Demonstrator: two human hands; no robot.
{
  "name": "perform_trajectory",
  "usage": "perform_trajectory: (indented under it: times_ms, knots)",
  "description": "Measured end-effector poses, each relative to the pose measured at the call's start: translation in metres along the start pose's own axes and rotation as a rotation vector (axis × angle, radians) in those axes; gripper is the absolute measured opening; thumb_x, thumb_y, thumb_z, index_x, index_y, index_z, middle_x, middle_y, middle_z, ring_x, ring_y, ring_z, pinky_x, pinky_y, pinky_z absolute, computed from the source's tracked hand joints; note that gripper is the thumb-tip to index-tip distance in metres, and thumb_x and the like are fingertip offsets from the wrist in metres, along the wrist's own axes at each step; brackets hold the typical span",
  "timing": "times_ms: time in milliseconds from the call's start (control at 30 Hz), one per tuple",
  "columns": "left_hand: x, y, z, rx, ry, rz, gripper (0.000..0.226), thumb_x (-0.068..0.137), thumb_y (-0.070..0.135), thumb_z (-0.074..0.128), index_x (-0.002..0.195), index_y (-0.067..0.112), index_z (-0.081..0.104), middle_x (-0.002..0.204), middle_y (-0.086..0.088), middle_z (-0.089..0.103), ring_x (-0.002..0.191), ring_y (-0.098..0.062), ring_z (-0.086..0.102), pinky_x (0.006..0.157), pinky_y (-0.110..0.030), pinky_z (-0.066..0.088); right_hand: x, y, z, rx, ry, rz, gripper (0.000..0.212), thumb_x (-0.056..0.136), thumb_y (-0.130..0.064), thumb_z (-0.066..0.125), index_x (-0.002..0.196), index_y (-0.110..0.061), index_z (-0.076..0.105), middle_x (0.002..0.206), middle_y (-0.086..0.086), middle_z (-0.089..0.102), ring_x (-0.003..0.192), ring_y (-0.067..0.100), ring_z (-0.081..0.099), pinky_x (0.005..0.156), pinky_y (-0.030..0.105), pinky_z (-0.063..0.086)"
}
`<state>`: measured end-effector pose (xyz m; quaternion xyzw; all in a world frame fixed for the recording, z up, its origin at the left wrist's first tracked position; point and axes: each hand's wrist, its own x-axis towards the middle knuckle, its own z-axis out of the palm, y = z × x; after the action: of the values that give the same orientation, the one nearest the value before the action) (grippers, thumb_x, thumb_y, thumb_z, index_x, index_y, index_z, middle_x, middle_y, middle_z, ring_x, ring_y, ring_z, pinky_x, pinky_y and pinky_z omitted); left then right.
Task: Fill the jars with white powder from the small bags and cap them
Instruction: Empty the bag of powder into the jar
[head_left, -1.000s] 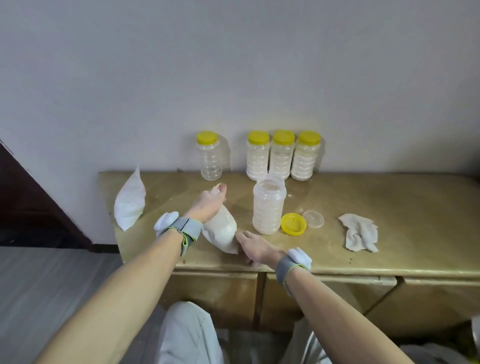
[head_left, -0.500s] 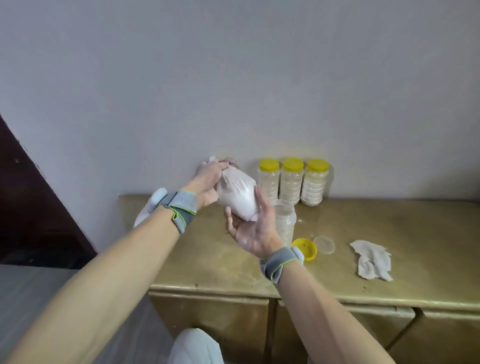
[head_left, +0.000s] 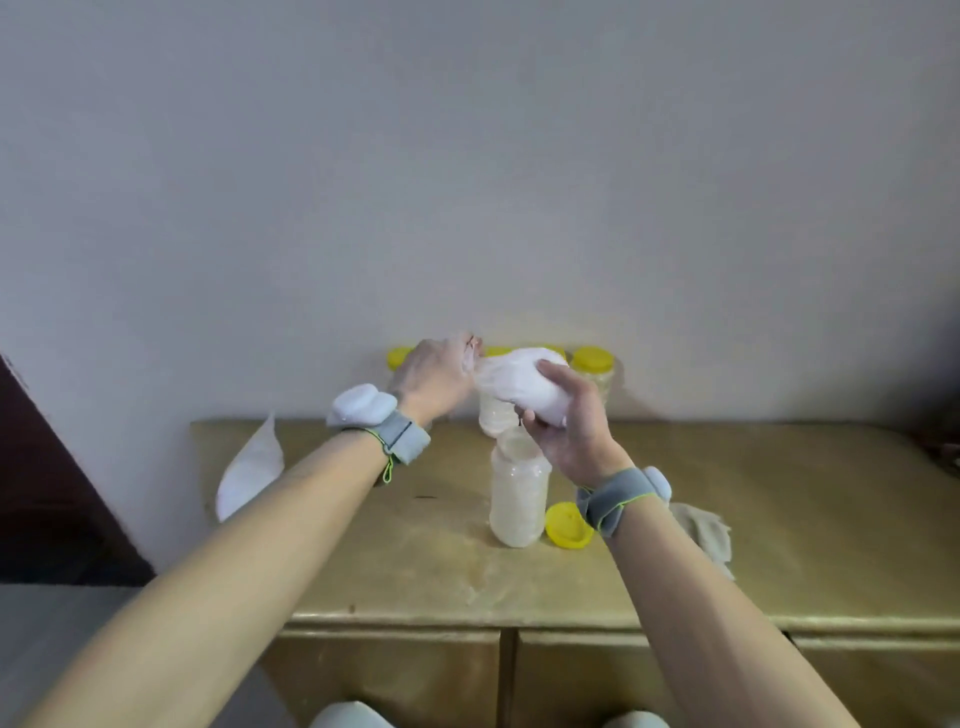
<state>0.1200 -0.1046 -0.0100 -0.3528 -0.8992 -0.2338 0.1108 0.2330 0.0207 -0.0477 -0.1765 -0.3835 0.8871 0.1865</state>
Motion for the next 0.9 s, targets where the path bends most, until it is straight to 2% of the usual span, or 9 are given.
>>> perform_trajectory:
  times_ms: [100, 200, 300, 400, 500, 567, 700, 833, 900]
  knots:
    - [0.004, 0.007, 0.012, -0.092, -0.198, -0.029, 0.047, 0.105, 0.047, 0.037, 0.085, 0.013, 0.063, 0.078, -0.007, 0.070, 0.079, -0.028, 0.067, 0.074, -0.035, 0.051, 0.002, -0.011, -0.020, -0.050, 0.075, -0.036, 0.023, 0.086, -0.017, 0.065, 0.108, -0.010, 0.063, 0.080, 0.009, 0.064, 0.057, 0.020, 0.059, 0.040, 0.022, 0.043]
    - [0.004, 0.021, 0.021, -0.424, -0.368, -0.095, 0.041, 0.104, 0.038, 0.048, 0.069, 0.016, 0.052, 0.056, 0.004, 0.055, 0.048, -0.012, 0.049, 0.052, -0.024, 0.038, 0.004, -0.021, -0.039, -0.074, 0.143, -0.086, 0.033, 0.084, -0.017, 0.067, 0.116, -0.011, 0.061, 0.085, 0.010, 0.064, 0.058, 0.022, 0.060, 0.041, 0.023, 0.042]
    - [0.005, 0.025, 0.039, -0.794, -0.465, -0.220, 0.022, 0.103, 0.019, 0.052, 0.083, 0.010, 0.054, 0.063, -0.002, 0.051, 0.039, -0.007, 0.035, 0.041, -0.019, 0.028, 0.006, -0.028, -0.054, -0.126, 0.166, -0.127, 0.034, 0.084, -0.016, 0.068, 0.117, -0.013, 0.061, 0.090, 0.009, 0.065, 0.065, 0.021, 0.063, 0.044, 0.024, 0.044]
    - [0.008, 0.017, 0.054, -0.978, -0.545, -0.301, 0.011, 0.102, 0.010, 0.051, 0.093, 0.014, 0.056, 0.072, -0.004, 0.060, 0.040, -0.005, 0.036, 0.040, -0.017, 0.026, 0.008, -0.034, -0.061, -0.184, 0.174, -0.172, 0.031, 0.085, -0.016, 0.067, 0.115, -0.018, 0.061, 0.098, 0.008, 0.065, 0.075, 0.022, 0.064, 0.047, 0.026, 0.047]
    - [0.012, 0.006, 0.063, -0.796, -0.528, -0.219, 0.008, 0.101, 0.009, 0.057, 0.100, 0.004, 0.064, 0.083, -0.014, 0.063, 0.040, -0.002, 0.044, 0.042, -0.016, 0.035, 0.010, -0.038, -0.066, -0.274, 0.230, -0.238, 0.043, 0.086, -0.016, 0.070, 0.125, -0.022, 0.055, 0.103, 0.004, 0.065, 0.078, 0.020, 0.066, 0.055, 0.031, 0.052]
    - [0.012, 0.003, 0.069, -0.568, -0.471, -0.100, 0.009, 0.099, 0.011, 0.060, 0.105, 0.007, 0.067, 0.081, -0.007, 0.063, 0.044, 0.003, 0.052, 0.047, -0.012, 0.042, 0.012, -0.037, -0.067, -0.402, 0.242, -0.279, 0.049, 0.085, -0.019, 0.072, 0.128, -0.027, 0.051, 0.113, 0.004, 0.064, 0.086, 0.021, 0.067, 0.059, 0.034, 0.055]
    - [0.006, 0.006, 0.078, -0.284, -0.382, 0.048, 0.021, 0.093, 0.021, 0.066, 0.112, 0.015, 0.072, 0.101, -0.003, 0.073, 0.078, -0.010, 0.065, 0.057, -0.003, 0.039, 0.016, -0.033, -0.062, -0.601, 0.214, -0.346, 0.051, 0.080, -0.024, 0.078, 0.123, -0.037, 0.054, 0.120, 0.004, 0.060, 0.096, 0.024, 0.067, 0.053, 0.028, 0.054]
    - [0.007, 0.001, 0.092, -0.025, -0.320, 0.124, 0.012, 0.083, 0.030, 0.073, 0.092, 0.026, 0.080, 0.123, 0.006, 0.061, 0.114, -0.018, 0.056, 0.090, -0.025, 0.045, 0.021, -0.027, -0.059, -0.828, 0.148, -0.357, 0.060, 0.071, -0.030, 0.082, 0.123, -0.043, 0.055, 0.117, 0.004, 0.061, 0.096, 0.026, 0.066, 0.050, 0.028, 0.054]
    - [0.009, -0.001, 0.097, -0.032, -0.412, 0.075, 0.009, 0.079, 0.032, 0.074, 0.084, 0.028, 0.081, 0.129, 0.013, 0.053, 0.118, -0.016, 0.054, 0.098, -0.028, 0.045, 0.024, -0.023, -0.057, -0.891, 0.102, -0.338, 0.062, 0.069, -0.030, 0.082, 0.123, -0.044, 0.054, 0.115, 0.005, 0.062, 0.092, 0.027, 0.067, 0.048, 0.029, 0.054]
